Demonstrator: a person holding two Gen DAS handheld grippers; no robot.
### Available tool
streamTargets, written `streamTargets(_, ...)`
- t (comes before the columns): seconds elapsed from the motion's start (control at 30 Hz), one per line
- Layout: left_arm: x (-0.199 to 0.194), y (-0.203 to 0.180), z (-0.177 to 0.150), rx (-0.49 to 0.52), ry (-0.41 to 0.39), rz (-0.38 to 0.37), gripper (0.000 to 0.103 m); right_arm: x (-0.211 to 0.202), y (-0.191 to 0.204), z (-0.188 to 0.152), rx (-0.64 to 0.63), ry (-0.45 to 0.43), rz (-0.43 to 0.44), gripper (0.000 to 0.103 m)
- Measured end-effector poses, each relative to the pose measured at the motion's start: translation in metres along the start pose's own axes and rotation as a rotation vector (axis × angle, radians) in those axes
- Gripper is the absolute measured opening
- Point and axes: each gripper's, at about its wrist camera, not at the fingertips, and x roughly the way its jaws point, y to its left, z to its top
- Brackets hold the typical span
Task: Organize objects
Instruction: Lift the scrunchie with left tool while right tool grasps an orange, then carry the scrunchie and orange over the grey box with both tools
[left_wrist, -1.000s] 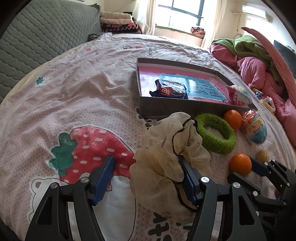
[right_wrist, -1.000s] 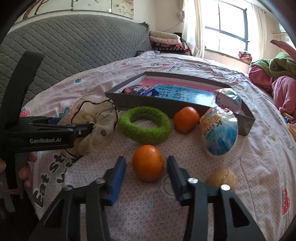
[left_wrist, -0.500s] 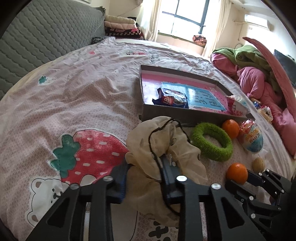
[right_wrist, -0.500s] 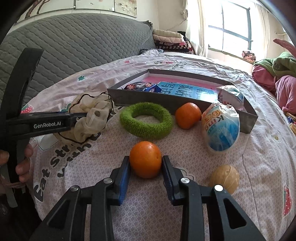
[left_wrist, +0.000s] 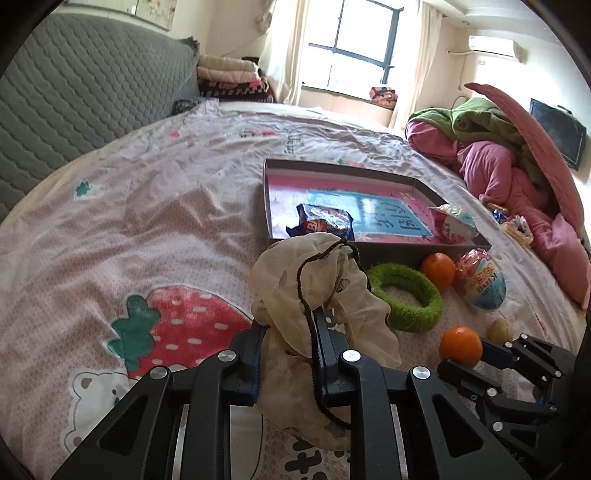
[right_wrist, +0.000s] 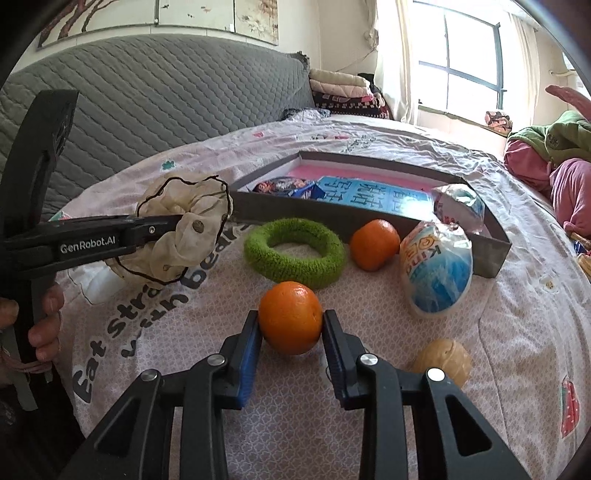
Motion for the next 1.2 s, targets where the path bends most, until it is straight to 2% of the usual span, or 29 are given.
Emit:
streamTargets(0.3,-0.011,-0.006,0.001,0.028,-0.046,-0.001,0.022,-0.017,0.000,0.007,0.001,-0.084,0.001,0.034)
streamTargets(0.63,-0.020,-0.023,-0.003,0.096,-0.088,-0.003,0.022,-0.016,0.000,0.008,0.003,-0.090,-0.005,0.034)
streamTargets(1.2,-0.038,-0.033,0.003,0.116,-0.152,-0.022,0.022,-0.033,-0.009,0.024,0.028,-0.163,-0.027,0.034)
